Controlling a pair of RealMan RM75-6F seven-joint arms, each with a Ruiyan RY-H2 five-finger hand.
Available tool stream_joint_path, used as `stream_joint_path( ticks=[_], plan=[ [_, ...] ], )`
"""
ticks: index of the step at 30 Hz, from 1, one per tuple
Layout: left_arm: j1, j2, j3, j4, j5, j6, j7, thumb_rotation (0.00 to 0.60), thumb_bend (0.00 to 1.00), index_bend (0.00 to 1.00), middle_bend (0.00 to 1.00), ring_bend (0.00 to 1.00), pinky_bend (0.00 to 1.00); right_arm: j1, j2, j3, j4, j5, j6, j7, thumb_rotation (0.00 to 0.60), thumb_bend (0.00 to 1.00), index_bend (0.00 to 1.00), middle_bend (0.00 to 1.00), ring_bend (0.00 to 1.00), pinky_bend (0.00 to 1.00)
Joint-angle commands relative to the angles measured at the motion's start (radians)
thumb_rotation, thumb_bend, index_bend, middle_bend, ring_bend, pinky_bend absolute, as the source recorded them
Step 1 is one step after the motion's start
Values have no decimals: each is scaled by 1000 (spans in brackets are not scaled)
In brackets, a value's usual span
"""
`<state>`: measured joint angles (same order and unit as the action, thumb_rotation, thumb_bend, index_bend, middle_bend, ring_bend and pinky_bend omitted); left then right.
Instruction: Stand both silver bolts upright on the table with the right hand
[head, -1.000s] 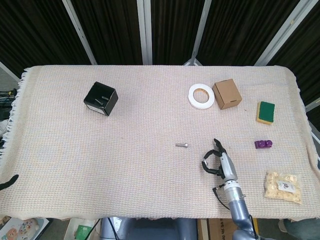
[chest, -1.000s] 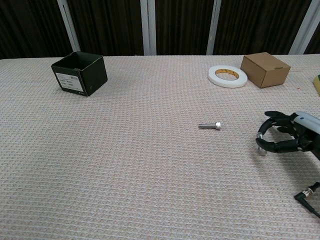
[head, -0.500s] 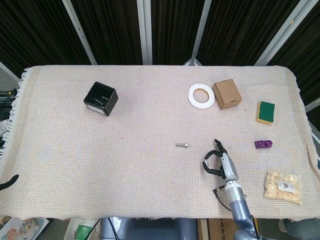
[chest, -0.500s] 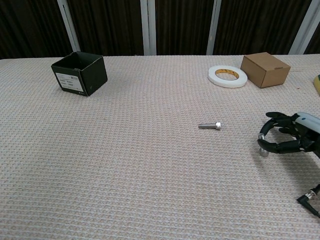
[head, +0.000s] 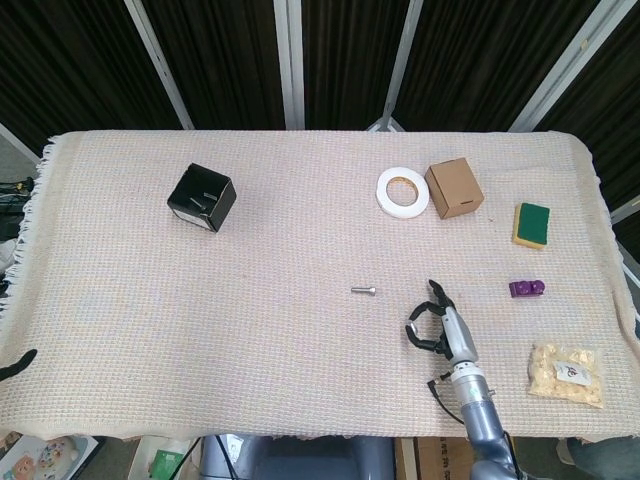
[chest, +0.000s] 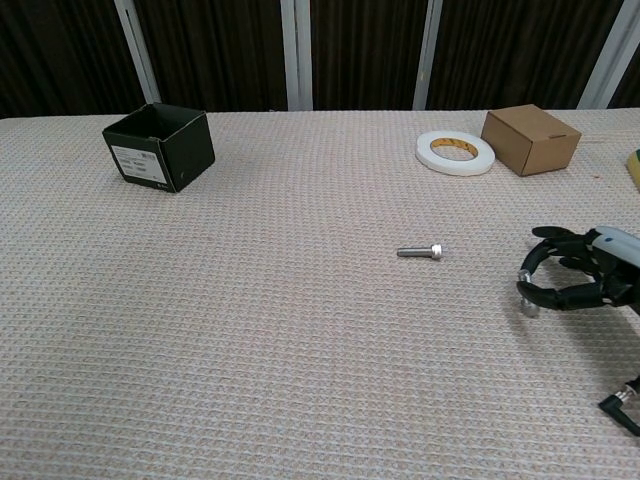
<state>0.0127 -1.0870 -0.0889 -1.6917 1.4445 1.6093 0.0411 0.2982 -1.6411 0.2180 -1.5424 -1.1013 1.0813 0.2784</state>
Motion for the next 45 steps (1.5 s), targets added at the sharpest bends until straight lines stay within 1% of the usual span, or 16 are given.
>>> stream_joint_path(
  ticks=[1,8,22,39,45],
  plan=[
    [0,0,0,0,0,0,1,600,147,166,94,0,54,-1,3,0,0,1,-2,2,600,447,644,0,0,0],
    [2,-1,1,-1,2,3,2,600,147,167,94,0,54,-2,11,-2,-5,2,-9,2,600,448,616,0,0,0],
    [2,-1,0,-1,2,3,0,600,147,167,94,0,54,1,19,-3,-20,18,-22,-14,600,448,598,0,0,0],
    [3,-1,0,-1,2,4,1,600,147,168,94,0,54,0,31,-5,-31,16,-29,-10,600,448,539,0,0,0],
    [3,-1,0,-1,2,5,0,600,147,168,94,0,54,1,35,-5,-35,17,-33,-11,600,447,536,0,0,0]
  ],
)
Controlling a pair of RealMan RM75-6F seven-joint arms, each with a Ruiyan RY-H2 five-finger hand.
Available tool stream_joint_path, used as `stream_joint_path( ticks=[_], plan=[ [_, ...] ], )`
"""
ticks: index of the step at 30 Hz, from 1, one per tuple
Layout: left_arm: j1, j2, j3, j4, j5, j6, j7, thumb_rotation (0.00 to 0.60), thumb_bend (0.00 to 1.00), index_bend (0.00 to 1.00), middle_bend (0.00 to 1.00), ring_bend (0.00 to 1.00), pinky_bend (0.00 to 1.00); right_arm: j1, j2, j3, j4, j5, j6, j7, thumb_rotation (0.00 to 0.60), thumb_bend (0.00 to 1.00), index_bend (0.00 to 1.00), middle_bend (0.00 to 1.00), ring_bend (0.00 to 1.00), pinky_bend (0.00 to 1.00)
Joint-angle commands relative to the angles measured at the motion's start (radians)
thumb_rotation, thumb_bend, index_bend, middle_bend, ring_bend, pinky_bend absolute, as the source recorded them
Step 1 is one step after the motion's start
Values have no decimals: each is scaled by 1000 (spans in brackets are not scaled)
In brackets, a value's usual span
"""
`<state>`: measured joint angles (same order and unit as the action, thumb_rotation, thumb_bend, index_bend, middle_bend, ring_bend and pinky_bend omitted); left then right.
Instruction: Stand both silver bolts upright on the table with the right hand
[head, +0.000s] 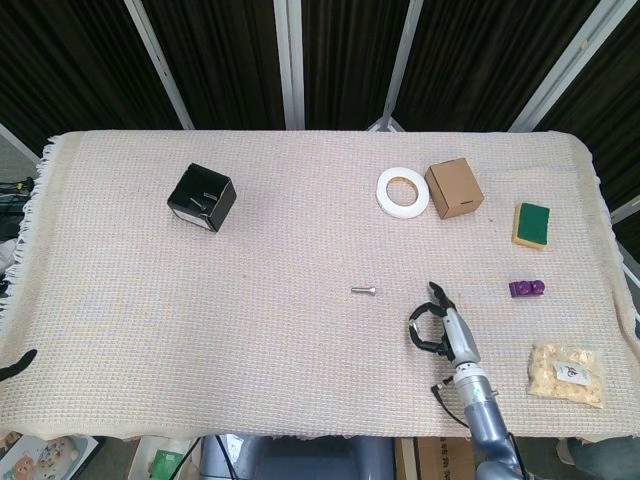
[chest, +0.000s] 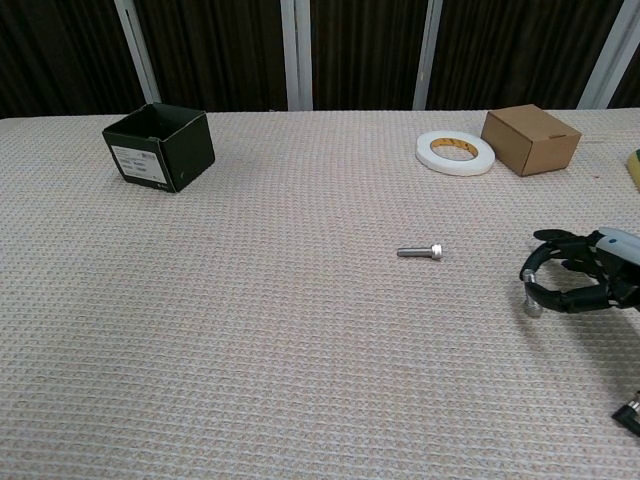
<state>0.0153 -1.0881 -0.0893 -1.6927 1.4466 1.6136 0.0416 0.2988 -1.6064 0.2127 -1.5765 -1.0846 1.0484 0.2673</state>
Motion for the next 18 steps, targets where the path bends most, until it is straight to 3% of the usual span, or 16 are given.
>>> stream_joint_path(
  ticks=[1,18],
  plan=[
    [0,0,0,0,0,1,-1,600,146,168,94,0,54,0,1,0,-2,0,0,-2,600,447,535,0,0,0],
    [0,-1,-1,0,-1,0,2,600,147,168,94,0,54,-3,20,-2,-23,-2,-4,7,600,448,526,0,0,0]
  ],
)
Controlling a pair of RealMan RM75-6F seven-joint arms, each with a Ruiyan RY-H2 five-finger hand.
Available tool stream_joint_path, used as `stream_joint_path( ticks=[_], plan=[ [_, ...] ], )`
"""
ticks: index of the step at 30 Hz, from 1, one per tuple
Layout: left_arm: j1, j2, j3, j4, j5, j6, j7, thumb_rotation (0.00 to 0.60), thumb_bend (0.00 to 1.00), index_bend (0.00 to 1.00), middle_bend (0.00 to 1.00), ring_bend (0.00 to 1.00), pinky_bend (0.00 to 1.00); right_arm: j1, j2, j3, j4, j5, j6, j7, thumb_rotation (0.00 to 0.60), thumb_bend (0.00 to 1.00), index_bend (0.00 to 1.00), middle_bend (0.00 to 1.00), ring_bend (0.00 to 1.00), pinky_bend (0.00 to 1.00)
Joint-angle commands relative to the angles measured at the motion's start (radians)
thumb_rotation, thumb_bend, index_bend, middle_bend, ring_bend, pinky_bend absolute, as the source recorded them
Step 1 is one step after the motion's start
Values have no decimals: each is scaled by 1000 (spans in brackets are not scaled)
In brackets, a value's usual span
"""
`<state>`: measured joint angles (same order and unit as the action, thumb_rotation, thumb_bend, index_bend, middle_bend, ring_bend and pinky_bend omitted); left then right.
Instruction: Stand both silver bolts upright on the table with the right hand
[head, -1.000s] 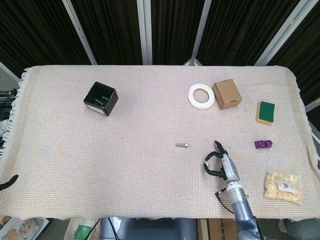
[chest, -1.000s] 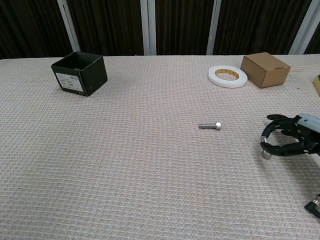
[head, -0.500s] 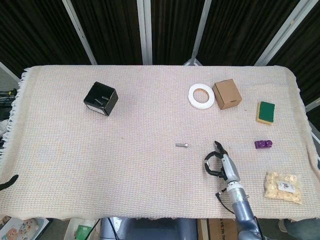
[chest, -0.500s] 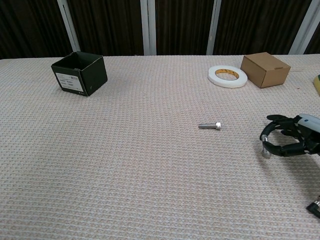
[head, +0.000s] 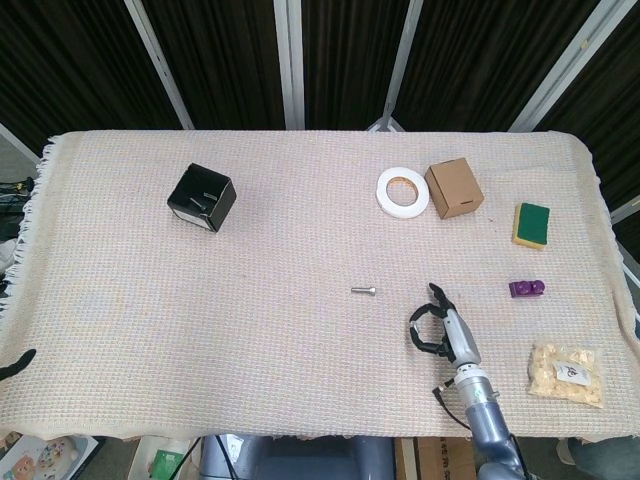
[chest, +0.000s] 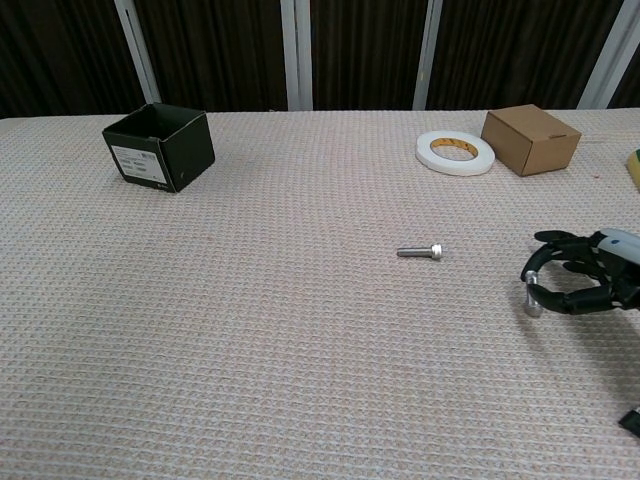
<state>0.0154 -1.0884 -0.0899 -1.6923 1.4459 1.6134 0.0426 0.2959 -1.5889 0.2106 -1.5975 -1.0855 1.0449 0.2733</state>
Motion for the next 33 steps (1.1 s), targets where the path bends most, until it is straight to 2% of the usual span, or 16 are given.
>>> stream_joint_path(
  ticks=[1,24,29,33],
  plan=[
    [0,0,0,0,0,1,1,600,147,168,94,0,54,0,3,0,-3,-2,-2,2,600,448,521,0,0,0],
    [2,0,0,0,1,3,-2,600,147,168,94,0,54,-4,35,-4,-60,-39,12,15,600,440,465,0,0,0],
    [3,0,-1,0,1,5,-4,600,147,169,94,0,54,14,64,7,-124,-74,31,-38,600,390,425,0,0,0],
    [3,1,0,1,3,4,-6,600,147,169,94,0,49,54,79,39,-178,-67,48,-163,600,375,417,0,0,0]
  ],
)
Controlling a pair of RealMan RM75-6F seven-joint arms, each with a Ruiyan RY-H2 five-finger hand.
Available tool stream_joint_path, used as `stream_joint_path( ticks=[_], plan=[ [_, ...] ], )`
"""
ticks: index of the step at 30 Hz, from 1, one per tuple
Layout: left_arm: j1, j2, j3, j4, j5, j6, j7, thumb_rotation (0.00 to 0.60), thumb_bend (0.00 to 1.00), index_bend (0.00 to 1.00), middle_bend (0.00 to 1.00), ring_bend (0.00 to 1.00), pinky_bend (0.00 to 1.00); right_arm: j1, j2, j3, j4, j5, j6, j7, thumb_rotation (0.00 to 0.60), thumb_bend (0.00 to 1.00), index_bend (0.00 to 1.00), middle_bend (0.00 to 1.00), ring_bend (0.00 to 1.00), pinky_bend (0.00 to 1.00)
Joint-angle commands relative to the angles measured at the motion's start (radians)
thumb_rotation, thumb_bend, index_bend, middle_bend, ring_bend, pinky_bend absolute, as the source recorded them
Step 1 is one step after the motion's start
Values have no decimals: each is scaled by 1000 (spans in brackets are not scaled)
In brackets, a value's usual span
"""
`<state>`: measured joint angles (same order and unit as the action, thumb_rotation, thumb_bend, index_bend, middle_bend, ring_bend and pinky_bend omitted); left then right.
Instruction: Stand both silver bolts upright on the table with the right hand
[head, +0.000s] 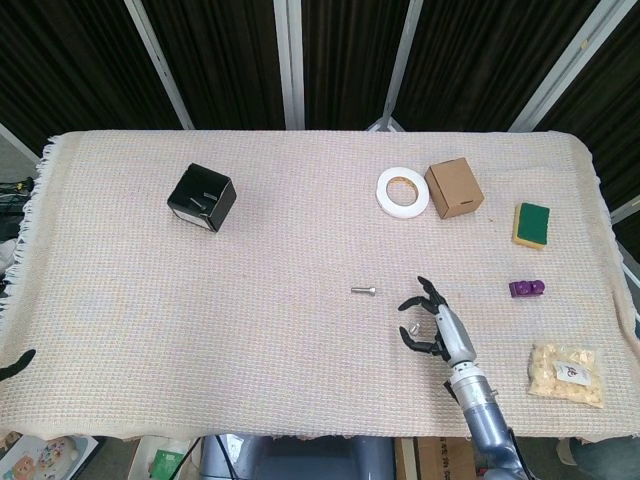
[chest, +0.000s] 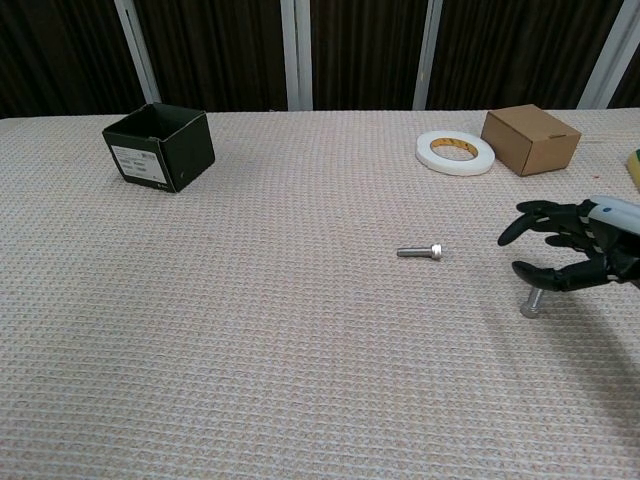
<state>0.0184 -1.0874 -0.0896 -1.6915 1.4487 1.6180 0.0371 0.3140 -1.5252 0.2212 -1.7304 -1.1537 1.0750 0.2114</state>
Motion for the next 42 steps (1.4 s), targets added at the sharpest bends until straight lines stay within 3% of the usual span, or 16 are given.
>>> stream_joint_path(
  ticks=[1,5,9,13,25,30,42],
  plan=[
    [0,1,0,0,0,0,-2,600,147,169,94,0,49,49,15,35,-51,6,24,-145,600,375,417,0,0,0],
    [2,2,-2,0,-3,2,-9,600,147,169,94,0,49,105,4,54,-73,31,49,-350,600,375,417,0,0,0],
    [0,4,-1,1,-3,-2,-11,600,147,168,94,0,49,182,-46,82,-110,148,96,-632,600,375,417,0,0,0],
    [0,5,-2,2,-4,-3,-16,600,147,169,94,0,49,253,-111,116,-133,258,150,-817,600,375,417,0,0,0],
    [-2,17,-6,7,-13,-14,-47,600,147,169,95,0,49,432,-324,182,-62,477,368,-1203,600,374,417,0,0,0],
    [-1,22,-6,8,-14,-16,-60,600,147,169,95,0,49,483,-404,211,11,535,418,-1262,600,374,417,0,0,0],
    [-1,26,-8,12,-16,-17,-76,600,147,169,96,0,48,513,-446,206,119,554,421,-1268,600,374,417,0,0,0]
  ],
)
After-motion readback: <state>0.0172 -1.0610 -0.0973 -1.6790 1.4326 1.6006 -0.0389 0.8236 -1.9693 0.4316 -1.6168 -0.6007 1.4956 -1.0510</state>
